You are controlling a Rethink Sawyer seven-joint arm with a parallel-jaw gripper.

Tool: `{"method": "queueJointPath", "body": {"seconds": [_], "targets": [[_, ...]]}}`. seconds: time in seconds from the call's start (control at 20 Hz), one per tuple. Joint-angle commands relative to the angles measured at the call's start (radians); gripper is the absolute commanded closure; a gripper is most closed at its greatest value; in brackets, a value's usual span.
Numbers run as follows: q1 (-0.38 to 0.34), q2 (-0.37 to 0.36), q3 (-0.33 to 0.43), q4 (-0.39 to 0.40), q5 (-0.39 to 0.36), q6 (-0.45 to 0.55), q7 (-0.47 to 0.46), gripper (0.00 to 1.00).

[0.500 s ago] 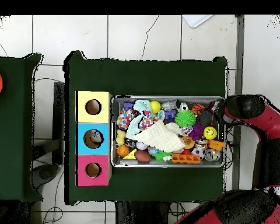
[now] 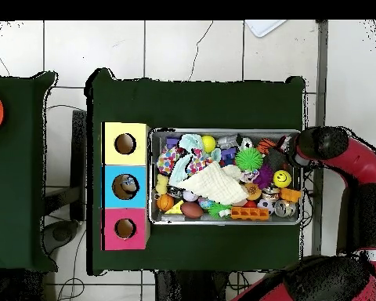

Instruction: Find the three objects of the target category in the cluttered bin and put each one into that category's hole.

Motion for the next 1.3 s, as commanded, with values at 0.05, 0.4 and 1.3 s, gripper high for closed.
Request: {"method": "queueJointPath", "body": {"seconds": [0.05, 0.4, 1.3], "targets": [[-0.008, -0.021, 0.006, 0.023, -0.063, -0.132, -0.116, 1.0], [-0.006, -0.008, 0.013, -0.017, -0.067, -0.1, -0.123, 1.0], [0.005, -0.01, 0.024, -0.05, -0.065, -0.071, -0.135, 0.0]]}}
